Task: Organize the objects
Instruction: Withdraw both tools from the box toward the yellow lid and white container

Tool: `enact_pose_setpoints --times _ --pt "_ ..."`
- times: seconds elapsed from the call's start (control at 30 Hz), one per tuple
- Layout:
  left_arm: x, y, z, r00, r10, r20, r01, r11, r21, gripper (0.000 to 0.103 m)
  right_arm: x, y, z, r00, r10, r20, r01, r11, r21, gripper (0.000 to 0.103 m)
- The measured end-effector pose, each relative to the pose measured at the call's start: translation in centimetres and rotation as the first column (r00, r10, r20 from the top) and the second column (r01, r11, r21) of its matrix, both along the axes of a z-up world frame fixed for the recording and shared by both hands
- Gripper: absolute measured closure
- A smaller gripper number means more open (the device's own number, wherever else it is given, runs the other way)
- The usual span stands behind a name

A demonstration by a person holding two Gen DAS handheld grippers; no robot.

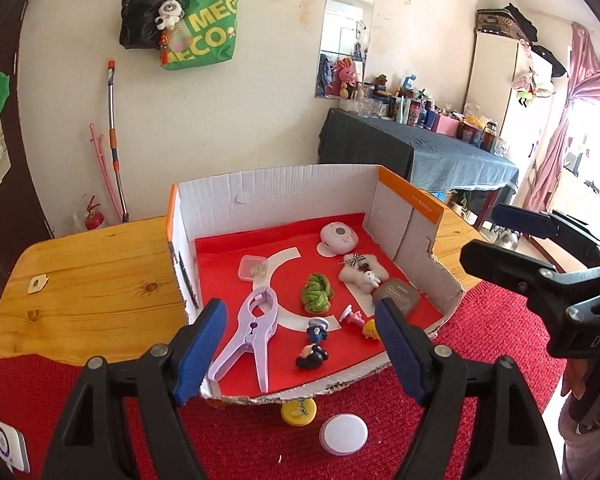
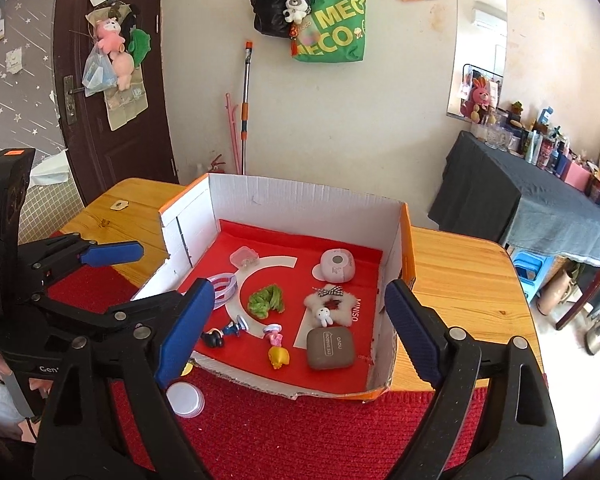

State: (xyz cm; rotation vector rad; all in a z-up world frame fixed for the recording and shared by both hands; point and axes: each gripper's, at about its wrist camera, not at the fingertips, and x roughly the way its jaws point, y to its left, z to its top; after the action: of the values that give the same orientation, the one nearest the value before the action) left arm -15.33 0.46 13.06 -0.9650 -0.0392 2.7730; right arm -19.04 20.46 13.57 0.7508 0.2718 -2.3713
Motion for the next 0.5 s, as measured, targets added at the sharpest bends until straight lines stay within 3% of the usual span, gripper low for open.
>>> enact_pose_setpoints --times 0.27,0.5 --pt "3.6 -1.1 -2.7 0.998 0.060 0.006 -0.060 0.998 0.035 0.021 2.9 1.4 -2.5 0.999 -0.040 -0.021 0.040 0.999 -0.029 0.013" --pt "5.0 -1.6 -6.2 0.994 0.090 0.066 -0.093 0.994 0.056 0.020 4.9 1.6 -6.4 0.999 -0.035 0.037 0.036 0.999 -0.026 0.011"
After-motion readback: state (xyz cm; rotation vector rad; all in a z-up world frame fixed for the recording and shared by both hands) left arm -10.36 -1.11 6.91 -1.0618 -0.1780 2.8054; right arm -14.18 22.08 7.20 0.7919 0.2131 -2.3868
